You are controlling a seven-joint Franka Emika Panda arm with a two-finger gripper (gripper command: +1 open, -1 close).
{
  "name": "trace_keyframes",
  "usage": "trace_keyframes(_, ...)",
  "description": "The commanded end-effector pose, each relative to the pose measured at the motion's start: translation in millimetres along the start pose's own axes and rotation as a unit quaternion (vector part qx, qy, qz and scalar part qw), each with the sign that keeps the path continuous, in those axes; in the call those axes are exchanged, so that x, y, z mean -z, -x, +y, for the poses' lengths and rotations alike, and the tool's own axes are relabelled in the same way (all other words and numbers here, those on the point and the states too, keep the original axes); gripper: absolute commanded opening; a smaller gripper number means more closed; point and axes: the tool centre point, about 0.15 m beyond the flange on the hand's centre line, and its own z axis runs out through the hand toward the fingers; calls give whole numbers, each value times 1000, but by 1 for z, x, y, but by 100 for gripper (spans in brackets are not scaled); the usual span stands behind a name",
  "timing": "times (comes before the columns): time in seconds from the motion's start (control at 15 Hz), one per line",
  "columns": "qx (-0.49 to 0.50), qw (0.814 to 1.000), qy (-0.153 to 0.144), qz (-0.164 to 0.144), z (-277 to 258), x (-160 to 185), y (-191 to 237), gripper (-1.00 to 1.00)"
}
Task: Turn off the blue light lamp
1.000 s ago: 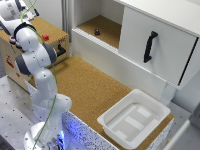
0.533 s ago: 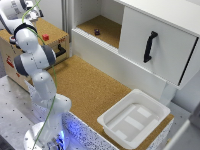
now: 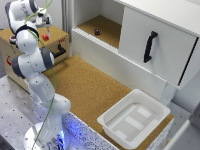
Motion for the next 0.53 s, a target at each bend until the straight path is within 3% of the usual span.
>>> trace_keyframes(0.0,-119,987,-93,60,33,-45,29,100)
trace_keyframes(0.33,-190,976,-88,66,25,-50,5,100)
trace_keyframes(0.47,-172,978,-98,71,17,-50,-13,100)
